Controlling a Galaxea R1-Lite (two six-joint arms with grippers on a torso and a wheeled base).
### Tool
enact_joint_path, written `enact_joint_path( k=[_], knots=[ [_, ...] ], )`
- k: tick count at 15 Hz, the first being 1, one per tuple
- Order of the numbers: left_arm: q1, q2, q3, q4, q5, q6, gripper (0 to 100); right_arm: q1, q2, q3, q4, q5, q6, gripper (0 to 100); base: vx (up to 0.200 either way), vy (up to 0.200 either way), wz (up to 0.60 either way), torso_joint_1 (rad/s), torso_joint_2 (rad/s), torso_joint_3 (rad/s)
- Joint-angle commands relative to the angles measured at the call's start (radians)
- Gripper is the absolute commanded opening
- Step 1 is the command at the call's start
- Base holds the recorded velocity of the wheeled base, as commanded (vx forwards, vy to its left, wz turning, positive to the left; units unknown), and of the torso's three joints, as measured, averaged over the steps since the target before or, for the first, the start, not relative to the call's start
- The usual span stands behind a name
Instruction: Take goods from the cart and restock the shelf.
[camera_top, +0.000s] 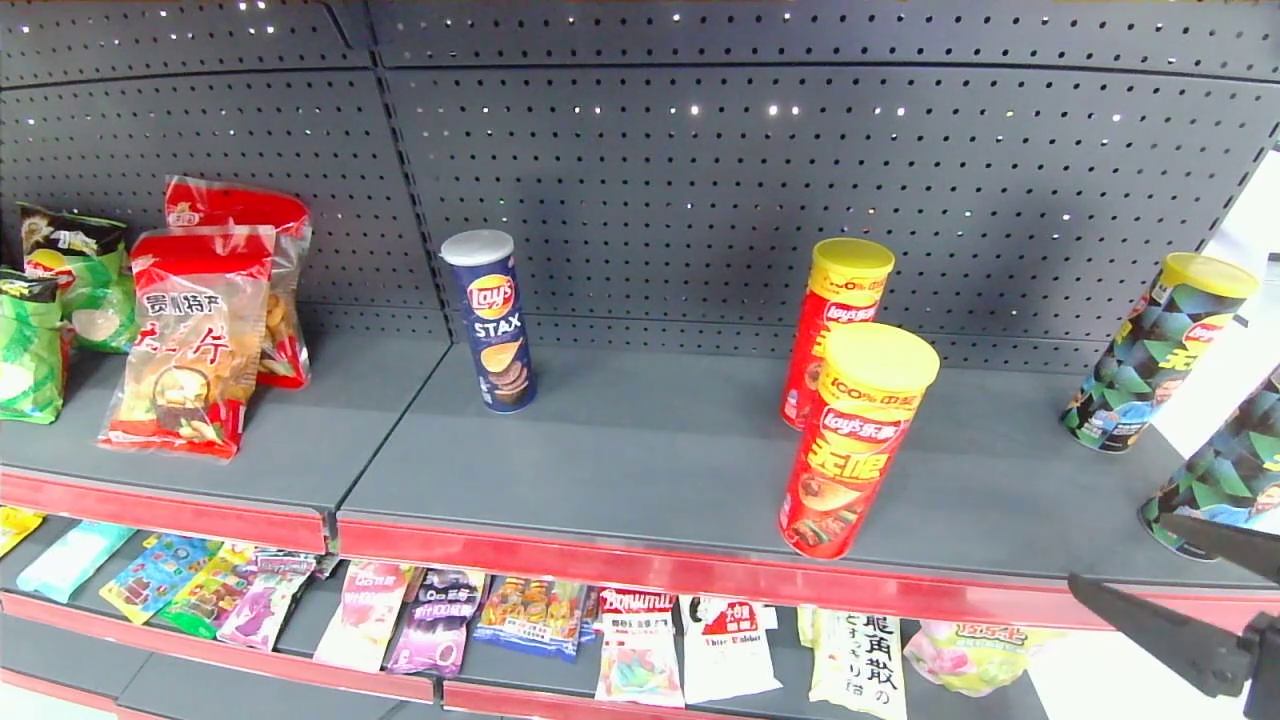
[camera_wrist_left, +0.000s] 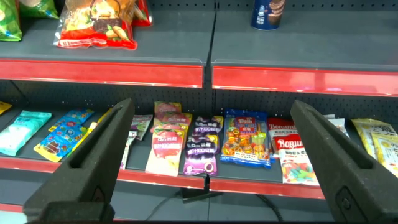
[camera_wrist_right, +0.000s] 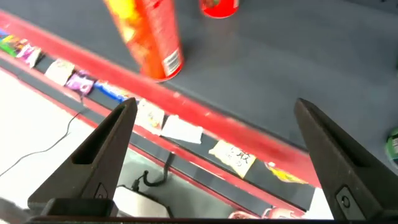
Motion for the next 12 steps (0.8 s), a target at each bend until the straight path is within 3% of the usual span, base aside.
enact_joint_path(
  k=[1, 6, 8, 12],
  knots=[
    [0.0, 0.0, 0.0, 0.0, 0.0, 0.0, 100, 0.002, -0.088, 0.05, -0.001, 0.008, -0.005, 100, 0.0, 0.0, 0.0, 0.0, 0.0, 0.0],
    [0.0, 0.0, 0.0, 0.0, 0.0, 0.0, 100, 0.019, -0.206, 0.091, 0.002, 0.037, -0.053, 100, 0.0, 0.0, 0.0, 0.0, 0.0, 0.0],
    [0.001, 0.0, 0.0, 0.0, 0.0, 0.0, 100, -0.03, -0.306, 0.116, 0.015, 0.111, -0.053, 100, 0.0, 0.0, 0.0, 0.0, 0.0, 0.0],
    [0.001, 0.0, 0.0, 0.0, 0.0, 0.0, 100, -0.174, -0.614, 0.157, 0.187, 0.075, -0.05, 100, 0.0, 0.0, 0.0, 0.0, 0.0, 0.0]
  ],
)
